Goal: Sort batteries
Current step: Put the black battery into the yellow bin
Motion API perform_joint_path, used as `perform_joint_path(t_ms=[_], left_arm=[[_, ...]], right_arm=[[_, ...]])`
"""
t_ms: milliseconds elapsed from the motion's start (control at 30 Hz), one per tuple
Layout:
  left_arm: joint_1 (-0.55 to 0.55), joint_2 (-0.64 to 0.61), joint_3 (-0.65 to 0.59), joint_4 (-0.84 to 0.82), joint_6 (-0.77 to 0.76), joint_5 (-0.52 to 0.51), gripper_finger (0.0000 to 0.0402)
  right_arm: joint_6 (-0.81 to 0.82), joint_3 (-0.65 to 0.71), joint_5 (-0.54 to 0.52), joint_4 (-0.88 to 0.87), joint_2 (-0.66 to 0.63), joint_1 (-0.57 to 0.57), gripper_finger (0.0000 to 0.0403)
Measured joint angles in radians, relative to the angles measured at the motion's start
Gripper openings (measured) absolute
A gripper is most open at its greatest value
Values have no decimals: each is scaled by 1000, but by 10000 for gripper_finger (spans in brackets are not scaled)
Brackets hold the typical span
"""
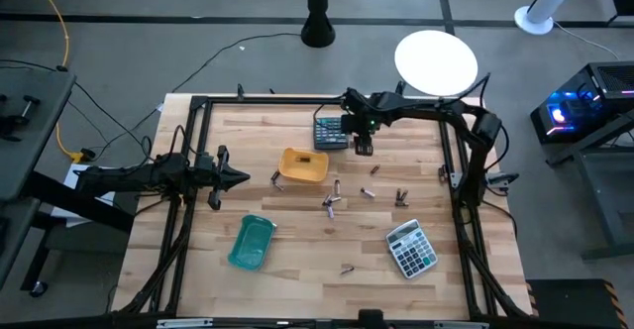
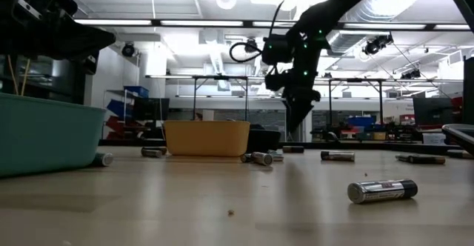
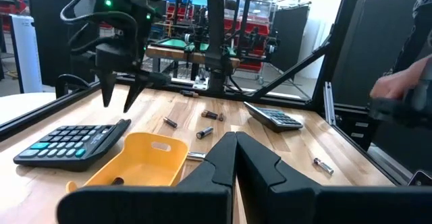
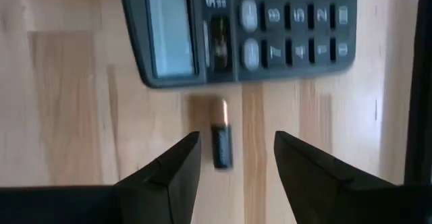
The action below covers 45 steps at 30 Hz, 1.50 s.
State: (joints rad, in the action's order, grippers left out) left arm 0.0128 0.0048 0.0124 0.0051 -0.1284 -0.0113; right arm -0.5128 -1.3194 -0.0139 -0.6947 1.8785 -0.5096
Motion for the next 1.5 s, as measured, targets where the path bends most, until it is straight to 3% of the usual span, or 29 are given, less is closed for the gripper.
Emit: perform_joint_path(t_ms=[167,300,400,467,600,633,733,900,1067,1300,1433,1500], left_arm=[[0,0,0,0,0,0,1],[0,0,0,0,0,0,1],[0,0,0,0,0,1,1],[0,0,0,0,0,0,1],[0,0,0,0,0,0,1],[0,0,0,0,0,1,1],[0,1,0,0,0,0,1],[0,3,0,0,0,1,1],[0,3,0,0,0,0,1],[0,3,0,0,0,0,1],[0,3,0,0,0,0,1],[0,3,0,0,0,0,1]], right_arm=[[42,21,-7,37,78,1,181],[125,1,-72,54,154,2,181],[168,-10,-51,31,186,0,171],[172,-11,-16,11,188,0,140],[196,-9,45,-51,153,5,29],[203,-6,61,-66,133,4,23],[250,10,105,-164,56,7,28],[378,-1,271,-112,-126,31,20],[548,-1,368,116,-186,142,37],[687,0,207,337,-110,296,103],[699,0,83,373,-71,316,138],[726,0,70,401,-70,311,155]])
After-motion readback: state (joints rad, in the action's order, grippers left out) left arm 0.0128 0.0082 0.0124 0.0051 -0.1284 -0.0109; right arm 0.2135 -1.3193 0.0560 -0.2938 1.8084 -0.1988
